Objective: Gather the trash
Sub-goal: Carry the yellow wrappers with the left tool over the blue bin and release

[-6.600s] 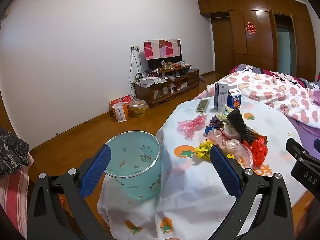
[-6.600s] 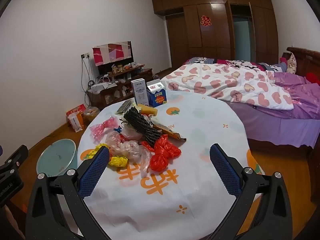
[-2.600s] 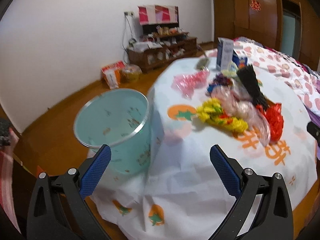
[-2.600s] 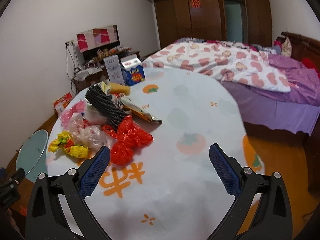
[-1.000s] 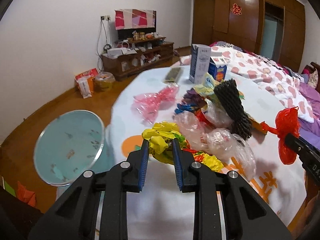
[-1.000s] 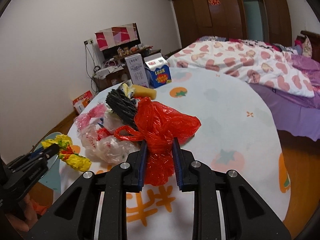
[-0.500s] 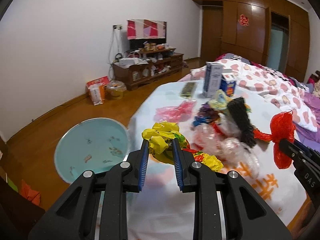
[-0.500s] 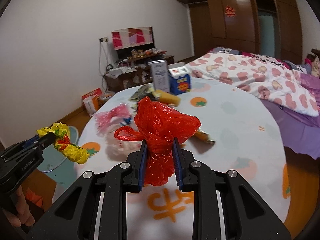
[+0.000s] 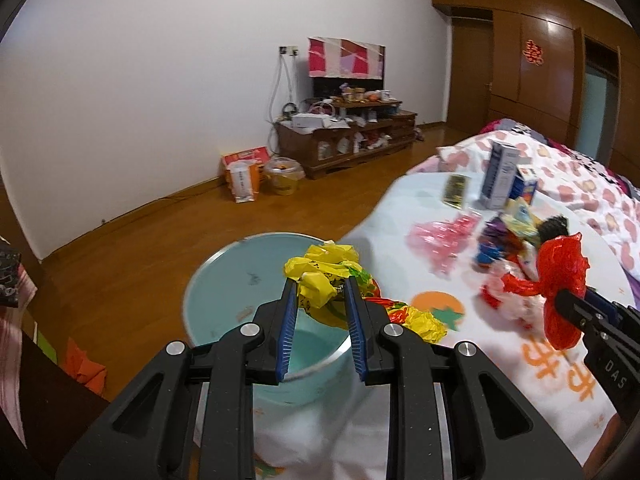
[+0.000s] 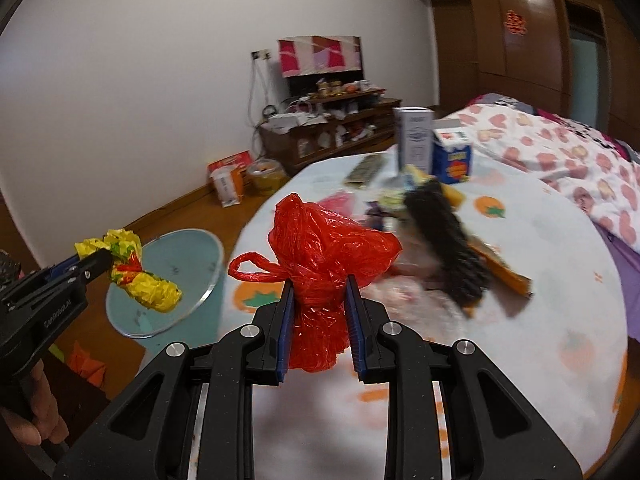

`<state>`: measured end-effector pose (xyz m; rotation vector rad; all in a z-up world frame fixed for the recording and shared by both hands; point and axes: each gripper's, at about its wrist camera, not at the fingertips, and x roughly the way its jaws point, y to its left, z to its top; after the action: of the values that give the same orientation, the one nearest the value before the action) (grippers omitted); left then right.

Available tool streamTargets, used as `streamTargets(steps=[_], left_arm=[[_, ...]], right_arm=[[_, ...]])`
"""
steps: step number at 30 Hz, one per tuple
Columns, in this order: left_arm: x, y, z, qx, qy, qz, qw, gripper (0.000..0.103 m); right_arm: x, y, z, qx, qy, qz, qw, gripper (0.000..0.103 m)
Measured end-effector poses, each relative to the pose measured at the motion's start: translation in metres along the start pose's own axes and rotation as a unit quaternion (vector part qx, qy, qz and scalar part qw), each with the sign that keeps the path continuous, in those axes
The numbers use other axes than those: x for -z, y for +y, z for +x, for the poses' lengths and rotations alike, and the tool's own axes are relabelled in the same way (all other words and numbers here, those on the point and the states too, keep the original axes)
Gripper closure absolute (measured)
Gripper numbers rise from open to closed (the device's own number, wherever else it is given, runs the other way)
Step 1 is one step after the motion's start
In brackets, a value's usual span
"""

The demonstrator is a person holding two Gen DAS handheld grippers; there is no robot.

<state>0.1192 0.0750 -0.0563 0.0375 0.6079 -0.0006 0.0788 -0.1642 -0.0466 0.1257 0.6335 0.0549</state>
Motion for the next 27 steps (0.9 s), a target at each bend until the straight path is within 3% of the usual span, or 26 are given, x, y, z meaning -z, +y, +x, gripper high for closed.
streamTargets(steps=[11,20,27], left_arm=[[-0.011,0.076,0.024,-0.059,0.011,-0.064,0.9962,0.078],[0.003,0.089,0.063,-0.098,0.05,-0.054,0.9925,0.078],[0.016,0.092,0.093,-0.086,0.084,-0.057,0.9911,0.078]], right_arm=[[-0.011,0.067,0.036,-0.047,0.013,-0.047,0.998,0.078],[-0.012,0.111,0.084,-0.086,0.05,-0.061,0.993,0.078],[-0.013,0.129,0.124,-0.101,0.098,-0.062,0.988,0.078]])
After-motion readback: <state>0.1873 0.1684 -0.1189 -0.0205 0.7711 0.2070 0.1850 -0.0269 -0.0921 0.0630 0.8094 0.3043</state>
